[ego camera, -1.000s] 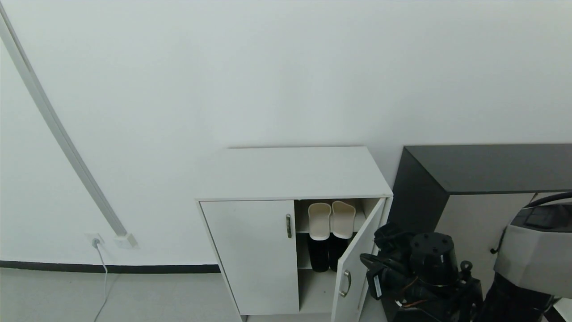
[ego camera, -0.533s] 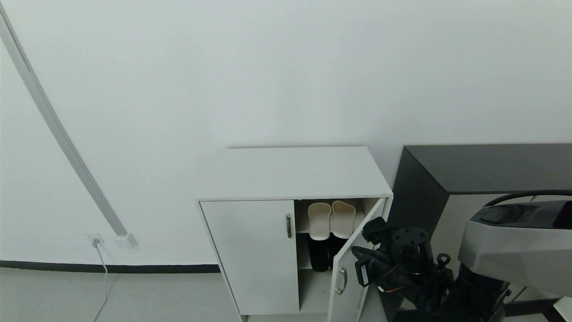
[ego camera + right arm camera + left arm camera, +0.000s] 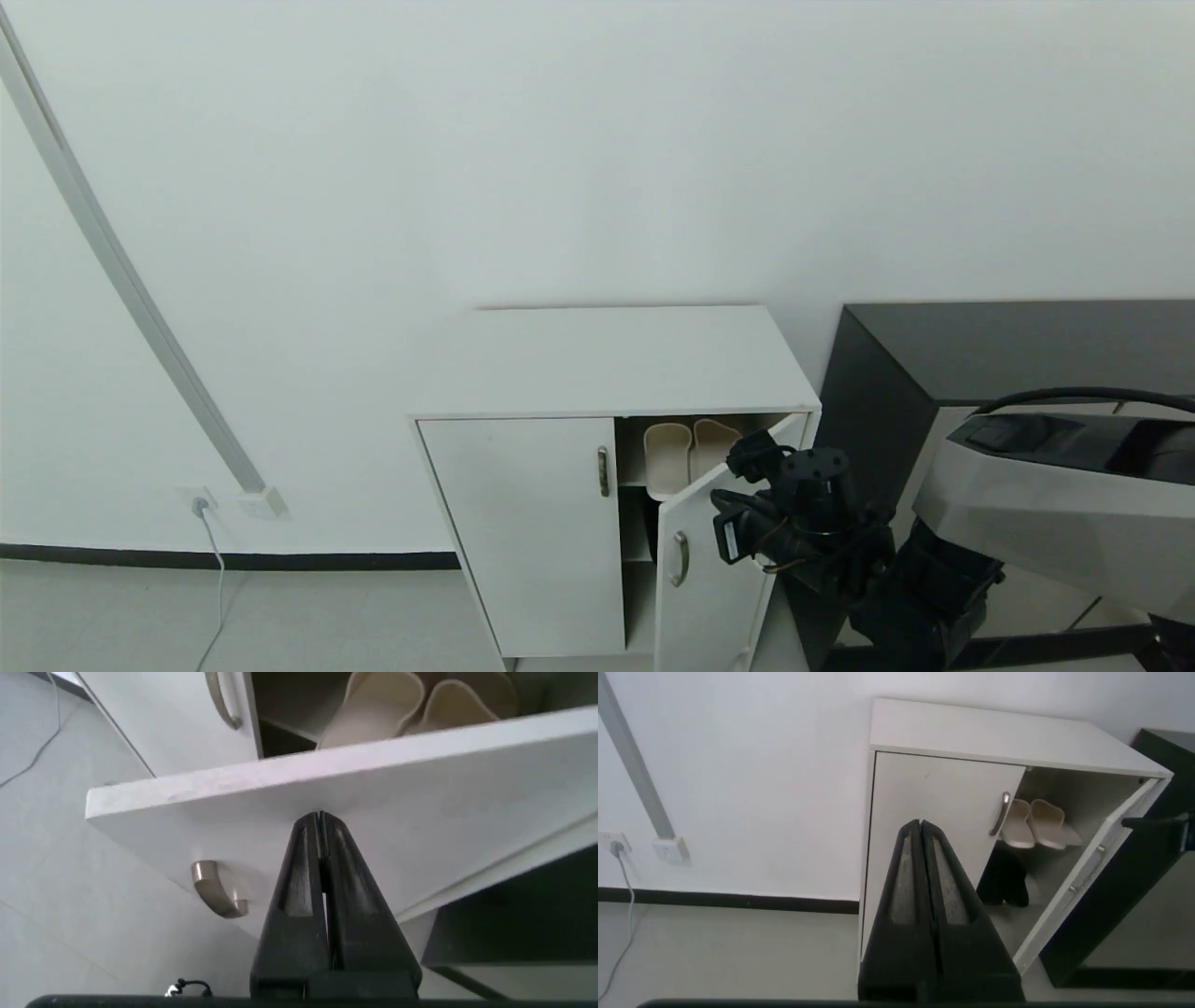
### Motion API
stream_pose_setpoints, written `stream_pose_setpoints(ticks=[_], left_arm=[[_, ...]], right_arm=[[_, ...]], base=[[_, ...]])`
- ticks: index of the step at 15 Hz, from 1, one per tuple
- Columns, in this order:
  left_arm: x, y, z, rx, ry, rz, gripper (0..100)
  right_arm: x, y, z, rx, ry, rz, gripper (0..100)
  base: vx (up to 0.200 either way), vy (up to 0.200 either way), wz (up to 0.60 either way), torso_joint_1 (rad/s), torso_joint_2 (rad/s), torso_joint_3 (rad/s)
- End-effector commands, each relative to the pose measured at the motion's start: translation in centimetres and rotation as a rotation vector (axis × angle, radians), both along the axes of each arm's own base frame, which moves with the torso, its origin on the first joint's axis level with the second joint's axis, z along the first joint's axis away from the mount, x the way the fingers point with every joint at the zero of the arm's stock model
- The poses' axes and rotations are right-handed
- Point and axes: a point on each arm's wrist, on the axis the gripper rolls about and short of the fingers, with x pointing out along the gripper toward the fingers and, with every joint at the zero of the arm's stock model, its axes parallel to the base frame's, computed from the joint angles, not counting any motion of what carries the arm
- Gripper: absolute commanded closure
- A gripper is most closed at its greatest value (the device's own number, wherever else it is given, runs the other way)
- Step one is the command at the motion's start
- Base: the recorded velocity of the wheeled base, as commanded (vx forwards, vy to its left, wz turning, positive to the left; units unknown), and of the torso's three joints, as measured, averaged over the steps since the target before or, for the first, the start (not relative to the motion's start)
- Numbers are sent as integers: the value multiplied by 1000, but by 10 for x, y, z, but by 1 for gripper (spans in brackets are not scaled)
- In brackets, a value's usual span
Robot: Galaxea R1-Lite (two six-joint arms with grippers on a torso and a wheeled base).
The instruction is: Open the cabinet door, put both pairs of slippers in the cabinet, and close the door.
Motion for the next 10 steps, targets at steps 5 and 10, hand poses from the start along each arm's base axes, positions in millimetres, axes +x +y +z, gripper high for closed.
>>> stream_pose_setpoints(ticks=[5, 10], left_arm=[[0, 0, 0, 0, 0, 0, 100], [0, 0, 0, 0, 0, 2, 100]], right_arm=[[30, 15, 2, 9, -15, -14, 100], [43, 23, 6, 9, -15, -15, 100]], base=[[0, 0, 0, 0, 0, 0], [0, 0, 0, 0, 0, 0]])
